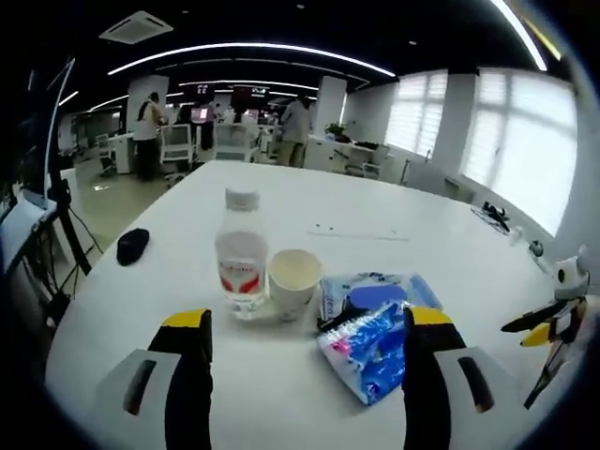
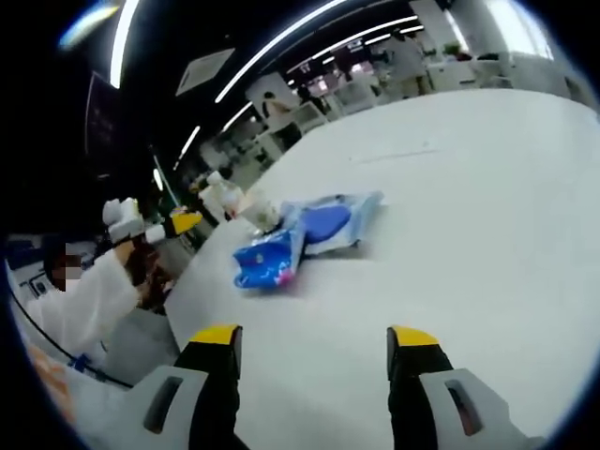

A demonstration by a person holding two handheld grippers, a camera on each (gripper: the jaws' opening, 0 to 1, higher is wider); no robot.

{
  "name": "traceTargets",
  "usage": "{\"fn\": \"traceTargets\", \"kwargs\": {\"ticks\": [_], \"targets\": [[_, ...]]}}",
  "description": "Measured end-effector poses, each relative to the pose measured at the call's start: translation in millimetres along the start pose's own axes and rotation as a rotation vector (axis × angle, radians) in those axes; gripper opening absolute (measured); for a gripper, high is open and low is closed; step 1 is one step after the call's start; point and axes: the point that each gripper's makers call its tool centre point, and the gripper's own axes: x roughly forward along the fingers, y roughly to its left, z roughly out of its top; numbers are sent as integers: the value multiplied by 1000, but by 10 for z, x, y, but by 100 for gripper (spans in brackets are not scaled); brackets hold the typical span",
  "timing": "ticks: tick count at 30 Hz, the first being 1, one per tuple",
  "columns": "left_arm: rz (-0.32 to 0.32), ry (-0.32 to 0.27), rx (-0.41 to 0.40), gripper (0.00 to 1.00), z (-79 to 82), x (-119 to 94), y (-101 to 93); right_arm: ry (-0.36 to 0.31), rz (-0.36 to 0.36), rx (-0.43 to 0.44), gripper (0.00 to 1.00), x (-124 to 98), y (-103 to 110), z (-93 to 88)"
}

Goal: Arrange the tabletop items into an orderly group along one side of the table until the central work area is clear of visible clutter.

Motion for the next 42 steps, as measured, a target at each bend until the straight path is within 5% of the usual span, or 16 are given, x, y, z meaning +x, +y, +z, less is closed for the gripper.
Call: {"fn": "traceTargets", "kwargs": {"ticks": [12,22,37,42], "targets": [[-16,73,-89,74,-514,38,-262,9,39,-47,56,322,91,271],[6,110,-142,58,-751,1,-370,21,65,-140,53,677,252,490],[35,166,-198,30,-1013,65,-368,106,68,-266,35,1196,321,331],[55,184,-218,18,-1130,119,-335,134,61,-248,31,1345,277,267]]}}
